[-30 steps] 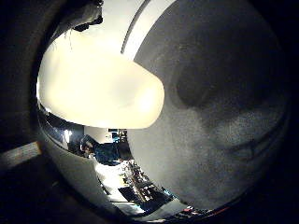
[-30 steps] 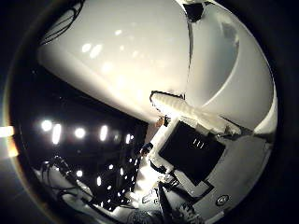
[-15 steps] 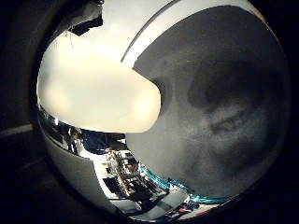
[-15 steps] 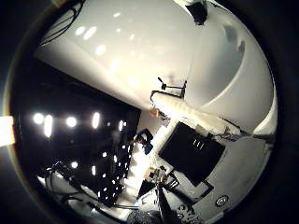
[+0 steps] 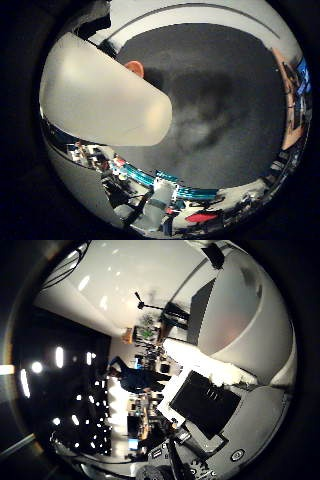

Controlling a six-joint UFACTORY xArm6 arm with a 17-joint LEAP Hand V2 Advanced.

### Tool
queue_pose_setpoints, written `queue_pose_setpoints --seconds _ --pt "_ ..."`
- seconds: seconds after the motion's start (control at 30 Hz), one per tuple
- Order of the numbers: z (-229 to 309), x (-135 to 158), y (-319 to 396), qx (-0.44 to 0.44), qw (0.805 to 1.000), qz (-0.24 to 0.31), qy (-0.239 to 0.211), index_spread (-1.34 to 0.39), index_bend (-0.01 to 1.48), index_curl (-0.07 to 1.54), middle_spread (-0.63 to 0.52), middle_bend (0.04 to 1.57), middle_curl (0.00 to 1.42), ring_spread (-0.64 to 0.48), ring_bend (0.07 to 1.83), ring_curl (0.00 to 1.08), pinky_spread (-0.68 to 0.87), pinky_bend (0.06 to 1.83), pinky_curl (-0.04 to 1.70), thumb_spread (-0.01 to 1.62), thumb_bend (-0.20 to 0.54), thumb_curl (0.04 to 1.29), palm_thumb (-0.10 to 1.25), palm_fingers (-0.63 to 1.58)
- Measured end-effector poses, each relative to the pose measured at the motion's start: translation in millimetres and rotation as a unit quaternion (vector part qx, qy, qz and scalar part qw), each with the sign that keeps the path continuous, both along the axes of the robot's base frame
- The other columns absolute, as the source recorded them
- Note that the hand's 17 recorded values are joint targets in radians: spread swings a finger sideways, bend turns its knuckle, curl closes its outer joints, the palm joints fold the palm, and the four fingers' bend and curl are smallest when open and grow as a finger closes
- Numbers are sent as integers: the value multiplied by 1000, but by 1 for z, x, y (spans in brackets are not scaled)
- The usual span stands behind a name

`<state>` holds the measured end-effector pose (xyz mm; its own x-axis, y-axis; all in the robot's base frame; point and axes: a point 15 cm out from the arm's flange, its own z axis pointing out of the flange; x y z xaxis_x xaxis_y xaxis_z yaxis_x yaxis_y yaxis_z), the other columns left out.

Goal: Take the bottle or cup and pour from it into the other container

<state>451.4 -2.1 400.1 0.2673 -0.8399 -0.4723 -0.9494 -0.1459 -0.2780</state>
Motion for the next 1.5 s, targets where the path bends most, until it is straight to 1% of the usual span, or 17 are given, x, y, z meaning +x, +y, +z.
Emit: queue_pose_setpoints --seconds 0.13,0.23,0.3,0.43,0.63,0.77,0.87,1.0,1.07,1.5 --pt "-2 -2 17 -57 998 17 11 -497 187 1098 -300 871 952 -253 1244 645 -372 1128 806 885 -27 559 821 973" --pt "1 4 19 -111 994 14 4 -506 185 1094 -302 864 955 -253 1237 643 -373 1134 810 881 -27 560 824 979" --pt "3 11 29 -135 991 17 -9 -511 184 1092 -304 860 957 -254 1237 644 -373 1133 811 880 -27 560 824 980" --pt "3 14 51 -181 982 42 -22 -517 184 1088 -306 855 962 -255 1235 644 -382 1129 812 876 -27 562 827 982" --pt "3 24 66 -272 958 76 -53 -521 179 1082 -309 837 963 -252 1232 644 -382 1133 812 854 -28 565 839 993" --pt "8 30 81 -314 941 101 -71 -520 178 1076 -316 830 964 -259 1230 643 -380 1132 809 835 -29 571 836 996" --pt "9 33 86 -349 927 116 -79 -519 178 1072 -318 826 964 -259 1230 643 -380 1131 807 832 -29 573 836 997" --pt "13 36 100 -402 898 147 -98 -522 176 1062 -328 820 964 -264 1224 642 -384 1138 801 826 -29 576 839 1004" --pt "19 40 103 -419 888 154 -107 -527 176 1057 -332 816 965 -266 1221 642 -381 1142 798 824 -29 577 839 1006" --pt "14 56 113 -555 796 216 -110 -540 175 1044 -345 803 977 -267 1221 640 -379 1146 780 809 -29 580 836 1012"
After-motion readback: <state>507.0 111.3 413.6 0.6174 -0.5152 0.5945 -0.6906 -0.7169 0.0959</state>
